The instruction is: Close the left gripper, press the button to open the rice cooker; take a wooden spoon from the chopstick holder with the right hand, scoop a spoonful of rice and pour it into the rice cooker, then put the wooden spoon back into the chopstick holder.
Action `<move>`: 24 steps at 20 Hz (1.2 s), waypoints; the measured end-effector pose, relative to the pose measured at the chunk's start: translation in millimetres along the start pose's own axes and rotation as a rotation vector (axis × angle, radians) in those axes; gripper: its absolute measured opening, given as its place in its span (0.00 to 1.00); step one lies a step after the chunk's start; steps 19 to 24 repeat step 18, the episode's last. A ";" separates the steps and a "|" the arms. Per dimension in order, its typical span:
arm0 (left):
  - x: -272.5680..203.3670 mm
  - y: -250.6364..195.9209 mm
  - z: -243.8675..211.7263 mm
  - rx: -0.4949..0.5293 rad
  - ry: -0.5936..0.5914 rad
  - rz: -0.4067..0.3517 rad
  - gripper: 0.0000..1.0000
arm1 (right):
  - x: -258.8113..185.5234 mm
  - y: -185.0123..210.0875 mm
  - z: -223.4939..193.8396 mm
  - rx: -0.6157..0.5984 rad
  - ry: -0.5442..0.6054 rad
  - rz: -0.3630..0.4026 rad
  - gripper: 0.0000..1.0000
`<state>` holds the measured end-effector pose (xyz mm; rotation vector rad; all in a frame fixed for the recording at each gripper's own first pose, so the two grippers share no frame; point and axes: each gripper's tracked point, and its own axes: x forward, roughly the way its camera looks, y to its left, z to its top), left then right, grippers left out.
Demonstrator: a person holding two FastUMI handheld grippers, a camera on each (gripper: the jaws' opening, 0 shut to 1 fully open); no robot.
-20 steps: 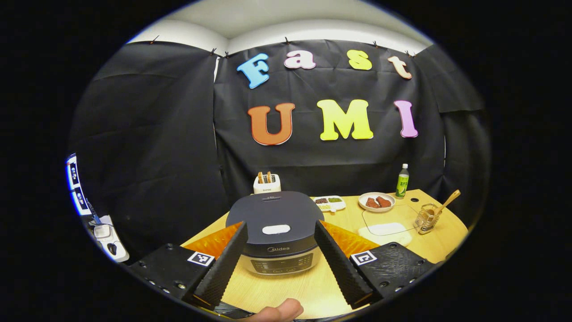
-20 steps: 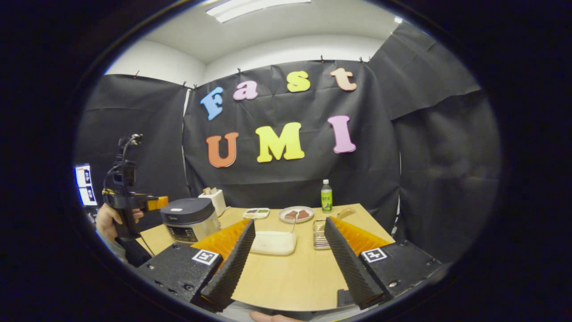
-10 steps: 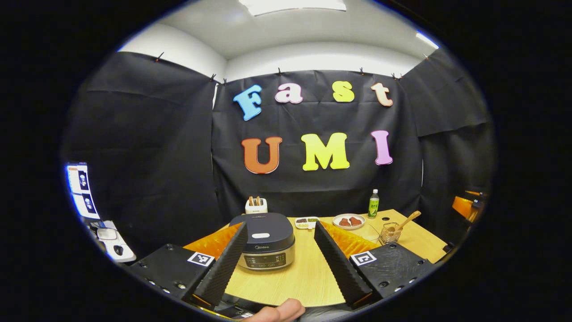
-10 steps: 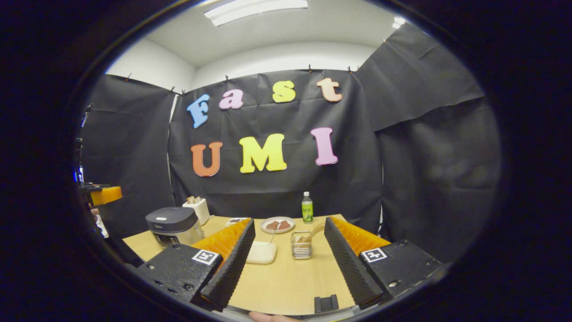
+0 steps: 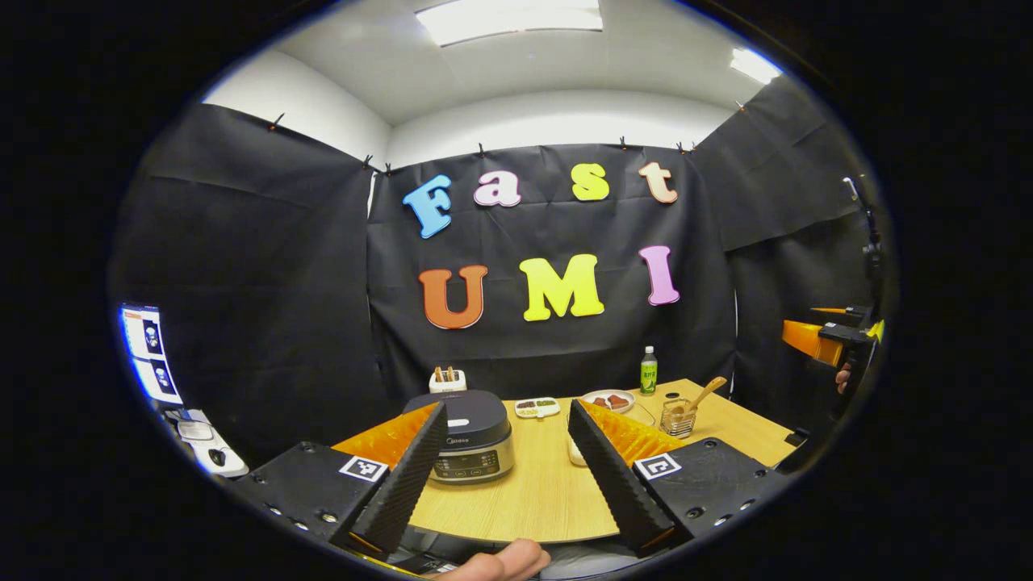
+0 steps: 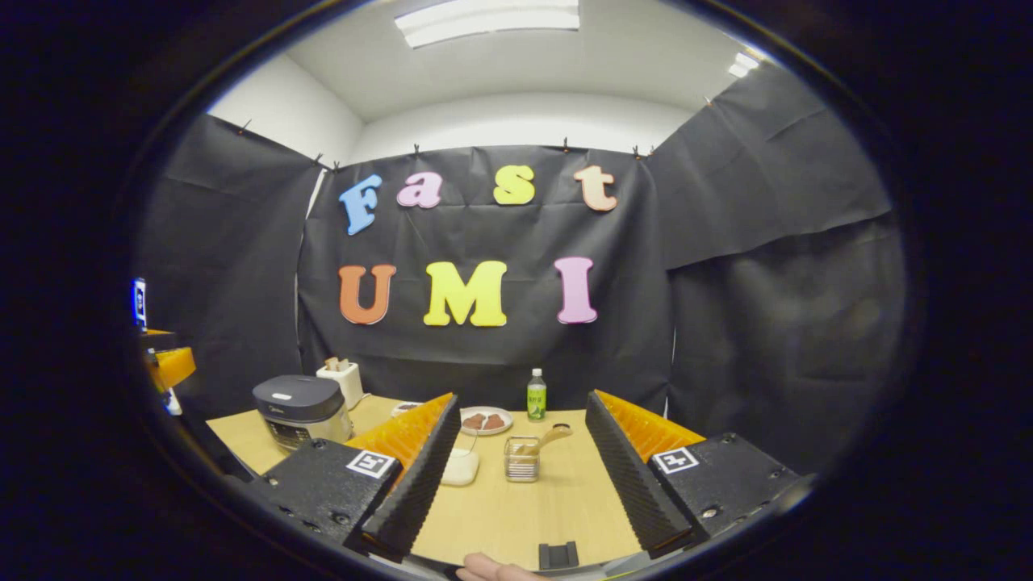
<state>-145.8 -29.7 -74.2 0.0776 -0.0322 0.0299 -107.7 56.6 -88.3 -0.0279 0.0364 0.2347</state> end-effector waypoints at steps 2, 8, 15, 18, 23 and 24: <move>-1.7 2.2 -5.1 -0.023 0.000 -0.009 0.96 | -4.7 0.2 9.8 0.002 -0.012 -0.002 1.00; -1.8 19.5 -5.3 -0.048 0.010 0.050 0.96 | -18.2 -9.2 23.8 -0.024 -0.025 -0.041 1.00; -6.3 4.4 -3.7 -0.059 -0.002 -0.013 0.95 | -31.7 -15.1 23.1 -0.024 -0.040 -0.051 1.00; -7.7 6.2 -5.9 -0.065 0.000 -0.003 0.95 | -35.2 -18.4 24.1 -0.020 -0.051 -0.059 1.00; -7.7 6.2 -5.9 -0.065 0.000 -0.003 0.95 | -35.2 -18.4 24.1 -0.020 -0.051 -0.059 1.00; -7.7 6.2 -5.9 -0.065 0.000 -0.003 0.95 | -35.2 -18.4 24.1 -0.020 -0.051 -0.059 1.00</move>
